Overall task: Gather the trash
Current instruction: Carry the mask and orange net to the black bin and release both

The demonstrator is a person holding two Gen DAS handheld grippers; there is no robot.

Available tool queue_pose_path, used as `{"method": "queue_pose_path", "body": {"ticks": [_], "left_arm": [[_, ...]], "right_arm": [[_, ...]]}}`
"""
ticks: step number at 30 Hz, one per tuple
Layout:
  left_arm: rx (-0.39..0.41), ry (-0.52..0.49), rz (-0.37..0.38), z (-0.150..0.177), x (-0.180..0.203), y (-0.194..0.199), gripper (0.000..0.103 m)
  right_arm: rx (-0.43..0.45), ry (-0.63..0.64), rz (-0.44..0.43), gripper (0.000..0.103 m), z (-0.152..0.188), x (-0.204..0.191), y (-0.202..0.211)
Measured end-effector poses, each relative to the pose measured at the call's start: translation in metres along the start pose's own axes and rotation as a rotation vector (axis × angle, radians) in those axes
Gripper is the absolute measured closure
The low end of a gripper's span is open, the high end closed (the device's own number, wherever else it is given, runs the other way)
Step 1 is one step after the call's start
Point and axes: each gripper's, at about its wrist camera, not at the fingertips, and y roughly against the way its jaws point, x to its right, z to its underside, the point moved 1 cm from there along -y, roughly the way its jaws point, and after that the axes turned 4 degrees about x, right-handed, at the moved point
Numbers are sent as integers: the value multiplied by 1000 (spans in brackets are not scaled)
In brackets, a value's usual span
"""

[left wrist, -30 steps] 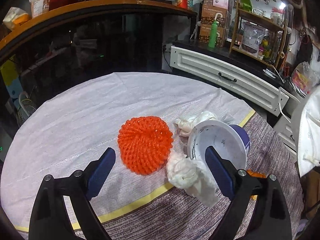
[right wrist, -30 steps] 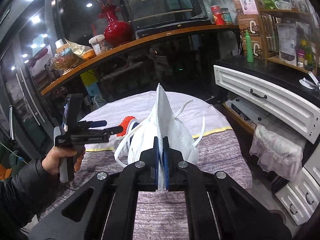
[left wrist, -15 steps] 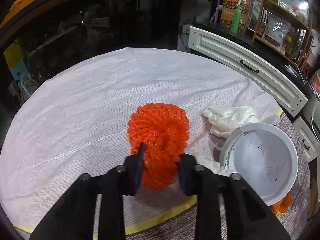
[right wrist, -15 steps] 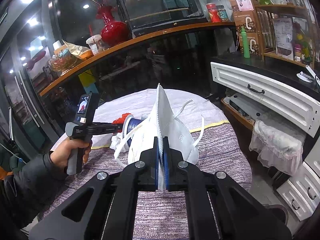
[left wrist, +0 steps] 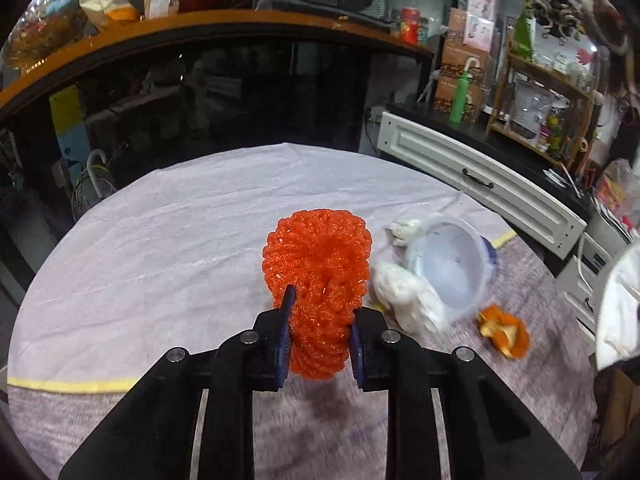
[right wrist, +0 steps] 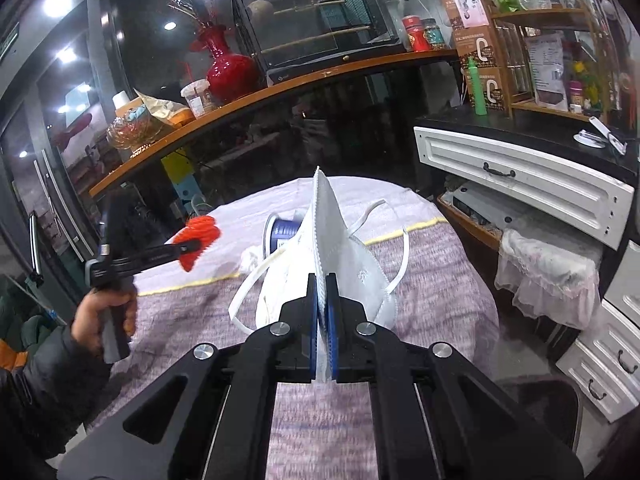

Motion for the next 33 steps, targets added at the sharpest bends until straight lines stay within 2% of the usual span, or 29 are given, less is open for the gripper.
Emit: {"method": "queue_pose_path", "body": {"ticks": [6,15,24,33], "left_arm": [[31,-29,79,28,36,42,79],[56,-99,230,49,104,86,79],[45,-173,383,72,177,98,79],[0,-271,523,104,261,98,79]], "right_arm": [[-2,9,32,98,26,-3,32],[-7,-22,102,98,63,10,83],[-21,-74,212,98,99,43,134],[-126,-161,363,98,150,99,151]]}}
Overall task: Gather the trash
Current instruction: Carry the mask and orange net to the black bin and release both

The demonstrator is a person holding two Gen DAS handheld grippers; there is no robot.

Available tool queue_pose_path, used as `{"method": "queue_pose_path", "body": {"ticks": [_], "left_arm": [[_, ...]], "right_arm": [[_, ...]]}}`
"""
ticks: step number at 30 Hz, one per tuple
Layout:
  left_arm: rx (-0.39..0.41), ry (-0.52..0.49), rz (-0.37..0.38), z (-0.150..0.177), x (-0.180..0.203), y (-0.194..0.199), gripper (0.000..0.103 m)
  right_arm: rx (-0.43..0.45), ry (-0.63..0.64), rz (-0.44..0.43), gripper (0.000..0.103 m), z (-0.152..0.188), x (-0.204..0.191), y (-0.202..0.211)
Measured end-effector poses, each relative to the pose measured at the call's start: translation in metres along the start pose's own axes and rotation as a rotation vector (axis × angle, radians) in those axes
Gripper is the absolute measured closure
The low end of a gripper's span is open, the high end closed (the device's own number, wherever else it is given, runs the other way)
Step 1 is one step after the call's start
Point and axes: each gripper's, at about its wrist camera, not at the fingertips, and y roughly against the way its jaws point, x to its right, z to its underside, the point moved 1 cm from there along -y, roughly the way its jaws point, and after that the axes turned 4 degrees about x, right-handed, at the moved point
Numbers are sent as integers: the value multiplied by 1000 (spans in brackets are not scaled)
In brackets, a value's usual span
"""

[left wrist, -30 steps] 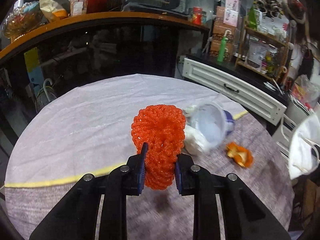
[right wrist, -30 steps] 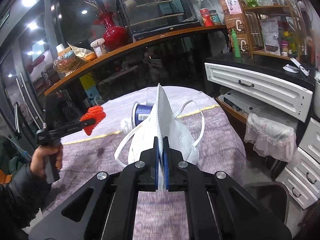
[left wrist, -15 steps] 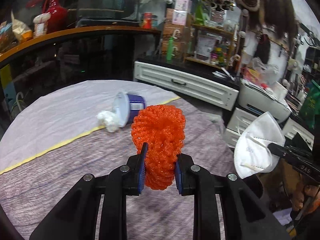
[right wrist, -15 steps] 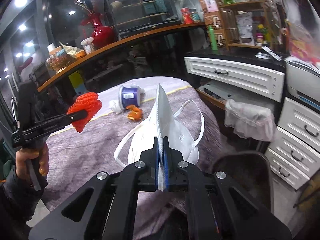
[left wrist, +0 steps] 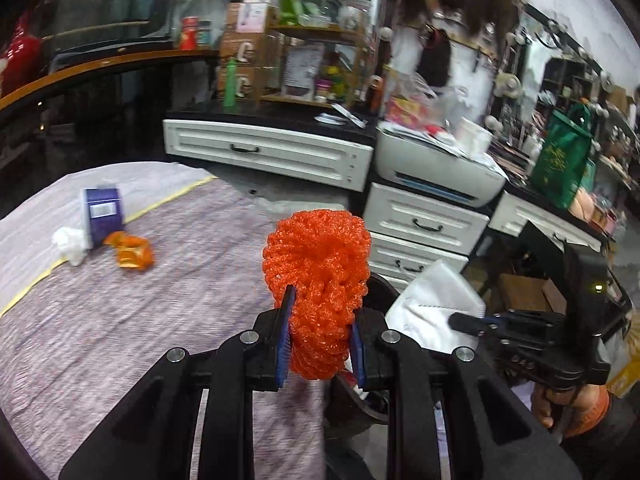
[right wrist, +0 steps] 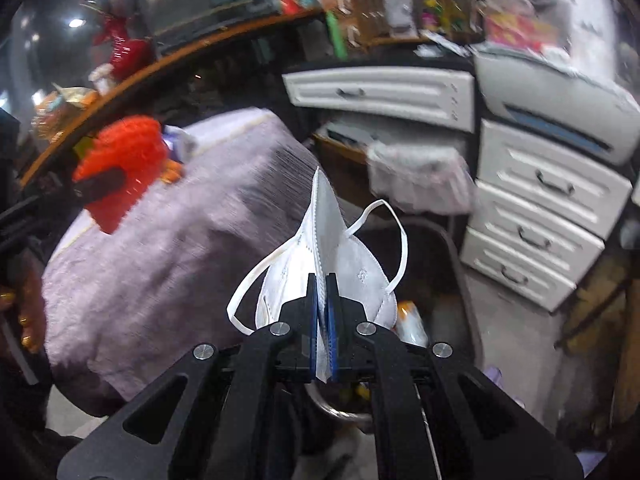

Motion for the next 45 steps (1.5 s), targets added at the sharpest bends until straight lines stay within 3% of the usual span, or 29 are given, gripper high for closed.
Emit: {"method": "queue_pose_path", "body": {"ticks": [8,15,18,20,21,30,32,45], "left_arm": [[-91,-60,73,20,51,-45,79],[-189,-103,82,43,72,-79,79],[-225,-109,85,52,76,-90,79],[-241,-115,83,57,78,-95,79],[-249,-117,83,59,79,-98,79],[-335,-117,92,78,86,-126,79],[-349,-126,92,81,89,-132,79],[-405,-176,92,95,110,-169,78]], "right_arm": [[-93,-76,74,98,29,42,-36],[-136,-124,97,94,53,63,-67],[-147,-149,105,75,61,71,-73],[-135,-159,117,49,61,74,-71],[-117,-161,129,46,60,76,-67],[-23,-154,197,44,39,91,-29],[5,-157,214,35,35,94,-20],[55,-132,282,35,27,105,6]]}}
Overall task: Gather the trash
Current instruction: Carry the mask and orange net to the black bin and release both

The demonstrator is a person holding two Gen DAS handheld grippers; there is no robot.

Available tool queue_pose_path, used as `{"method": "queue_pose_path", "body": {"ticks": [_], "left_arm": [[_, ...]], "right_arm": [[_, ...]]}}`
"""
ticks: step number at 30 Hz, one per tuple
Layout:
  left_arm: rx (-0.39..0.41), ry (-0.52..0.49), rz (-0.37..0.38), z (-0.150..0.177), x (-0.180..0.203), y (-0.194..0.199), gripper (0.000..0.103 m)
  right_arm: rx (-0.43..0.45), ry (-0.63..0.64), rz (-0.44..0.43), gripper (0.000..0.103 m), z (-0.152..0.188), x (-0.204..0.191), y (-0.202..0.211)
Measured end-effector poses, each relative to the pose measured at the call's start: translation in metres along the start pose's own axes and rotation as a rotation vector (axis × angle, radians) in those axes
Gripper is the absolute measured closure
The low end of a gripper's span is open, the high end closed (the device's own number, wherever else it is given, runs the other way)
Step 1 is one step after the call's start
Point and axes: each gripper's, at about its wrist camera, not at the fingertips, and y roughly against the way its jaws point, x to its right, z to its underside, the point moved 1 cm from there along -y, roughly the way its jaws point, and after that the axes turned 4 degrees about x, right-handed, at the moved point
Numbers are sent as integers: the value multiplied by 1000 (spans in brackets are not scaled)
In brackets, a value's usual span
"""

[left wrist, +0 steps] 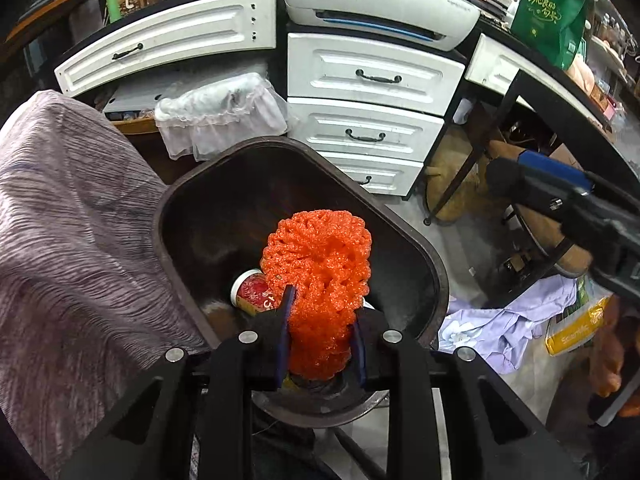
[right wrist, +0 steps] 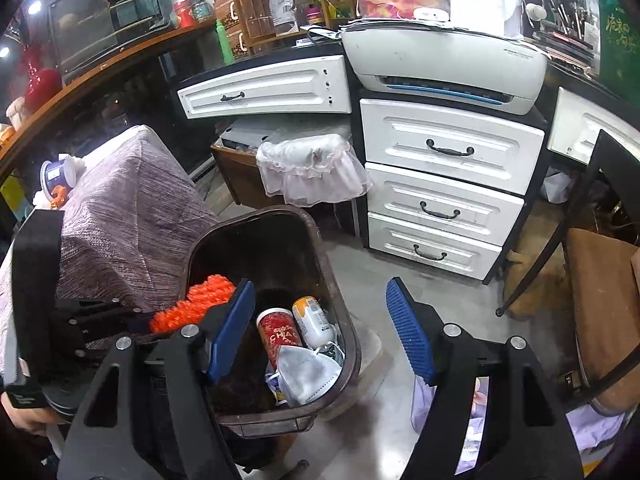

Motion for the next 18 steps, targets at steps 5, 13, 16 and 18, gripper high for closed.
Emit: {"method": "queue_pose_path", "body": {"ticks": [5,13,16,18], "left_arm": [[-10,-8,2,0,2,-8,61],[28,30,34,2,-1,8,28],[52,32,44,4,1,22,24],[72,27,45,6,2,33,21]], "right_arm": [[1,-17,4,34,1,5,0],[-1,-30,4,34,1,6,0],[0,-31,5,32,1,6,-1],[5,-39,5,24,1,6,0]]}}
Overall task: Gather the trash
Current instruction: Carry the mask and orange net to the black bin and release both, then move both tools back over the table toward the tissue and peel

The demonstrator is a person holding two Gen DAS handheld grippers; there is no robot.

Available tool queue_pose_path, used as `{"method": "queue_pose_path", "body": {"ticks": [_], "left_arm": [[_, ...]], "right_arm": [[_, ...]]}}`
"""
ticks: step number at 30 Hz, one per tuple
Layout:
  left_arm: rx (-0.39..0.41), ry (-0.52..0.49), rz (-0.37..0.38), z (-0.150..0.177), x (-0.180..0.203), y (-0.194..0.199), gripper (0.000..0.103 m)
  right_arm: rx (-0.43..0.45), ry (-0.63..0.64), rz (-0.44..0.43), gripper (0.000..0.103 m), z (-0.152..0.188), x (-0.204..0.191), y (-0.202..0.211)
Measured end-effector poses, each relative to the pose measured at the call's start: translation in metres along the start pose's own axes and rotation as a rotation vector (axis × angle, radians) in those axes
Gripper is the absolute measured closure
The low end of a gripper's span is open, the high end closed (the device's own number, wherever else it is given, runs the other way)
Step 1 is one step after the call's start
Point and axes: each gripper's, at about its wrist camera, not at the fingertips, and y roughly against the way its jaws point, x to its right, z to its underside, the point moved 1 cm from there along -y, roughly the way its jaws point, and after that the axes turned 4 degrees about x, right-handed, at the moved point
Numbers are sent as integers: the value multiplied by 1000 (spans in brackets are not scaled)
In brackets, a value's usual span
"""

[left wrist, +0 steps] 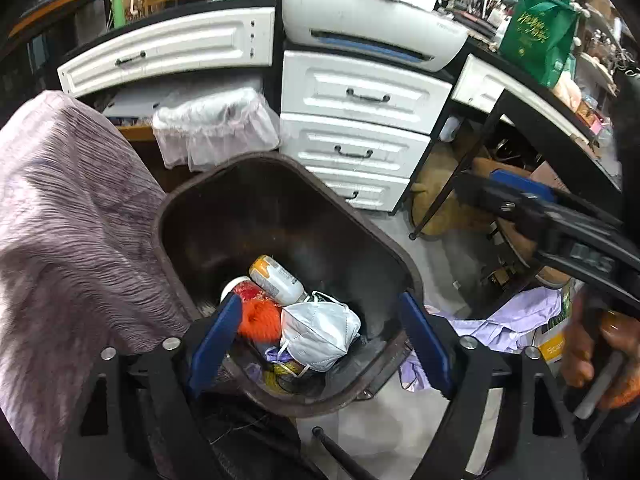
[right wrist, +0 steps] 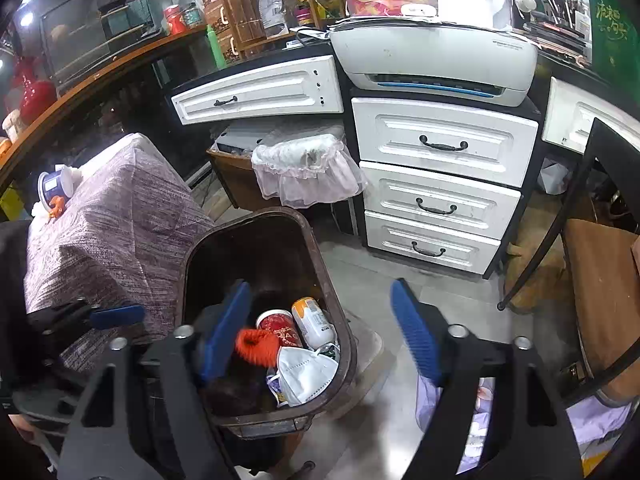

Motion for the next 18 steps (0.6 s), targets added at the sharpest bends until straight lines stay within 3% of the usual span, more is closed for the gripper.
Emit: {"method": "queue_pose_path", "body": {"ticks": [10,18], "left_arm": [[124,-35,-9,-1,-4,73,10],[196,12,-102,-1,-47,122,6]], "right_arm": [[-2,-2,-61,23,-4,-20,7],[-22,90,-201,23,-8,-79,13]]}}
